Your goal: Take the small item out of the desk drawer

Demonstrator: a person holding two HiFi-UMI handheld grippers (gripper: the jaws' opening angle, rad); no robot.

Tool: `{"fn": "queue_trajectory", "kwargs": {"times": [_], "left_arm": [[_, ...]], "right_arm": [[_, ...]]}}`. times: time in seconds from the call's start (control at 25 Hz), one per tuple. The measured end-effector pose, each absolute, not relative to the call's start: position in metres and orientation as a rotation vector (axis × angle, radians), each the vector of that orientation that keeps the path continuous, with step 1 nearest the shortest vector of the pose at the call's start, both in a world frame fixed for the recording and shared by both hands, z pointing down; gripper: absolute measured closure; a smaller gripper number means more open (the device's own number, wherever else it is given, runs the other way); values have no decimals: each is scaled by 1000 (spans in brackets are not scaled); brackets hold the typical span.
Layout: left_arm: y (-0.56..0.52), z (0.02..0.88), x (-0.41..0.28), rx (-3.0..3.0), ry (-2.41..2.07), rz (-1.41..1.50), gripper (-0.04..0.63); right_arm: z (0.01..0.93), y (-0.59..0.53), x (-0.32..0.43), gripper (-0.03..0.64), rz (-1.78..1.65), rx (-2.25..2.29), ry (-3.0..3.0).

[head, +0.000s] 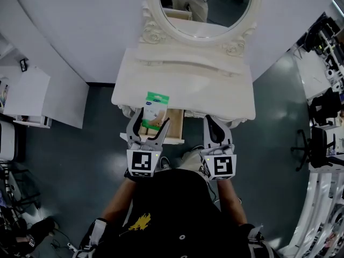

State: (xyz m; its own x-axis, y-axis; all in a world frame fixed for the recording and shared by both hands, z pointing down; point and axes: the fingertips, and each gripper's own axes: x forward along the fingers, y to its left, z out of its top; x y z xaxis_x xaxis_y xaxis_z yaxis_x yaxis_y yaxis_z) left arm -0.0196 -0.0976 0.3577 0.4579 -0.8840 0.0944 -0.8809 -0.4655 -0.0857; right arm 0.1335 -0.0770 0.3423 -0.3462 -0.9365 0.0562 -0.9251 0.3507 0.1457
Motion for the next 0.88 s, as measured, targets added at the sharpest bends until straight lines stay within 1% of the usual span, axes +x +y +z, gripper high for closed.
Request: {"fn": "queue_trajectory", "kwargs": {"times": [0.64, 0.88], "left_arm": [[-93, 365, -18, -2659, 1621, -179, 235], [-96, 367, -25, -2677, 1636, -253, 235]], "right_arm": [[354, -72, 123, 603, -122, 1613, -2489], [355, -75, 119, 603, -97, 1604, -2496]]}}
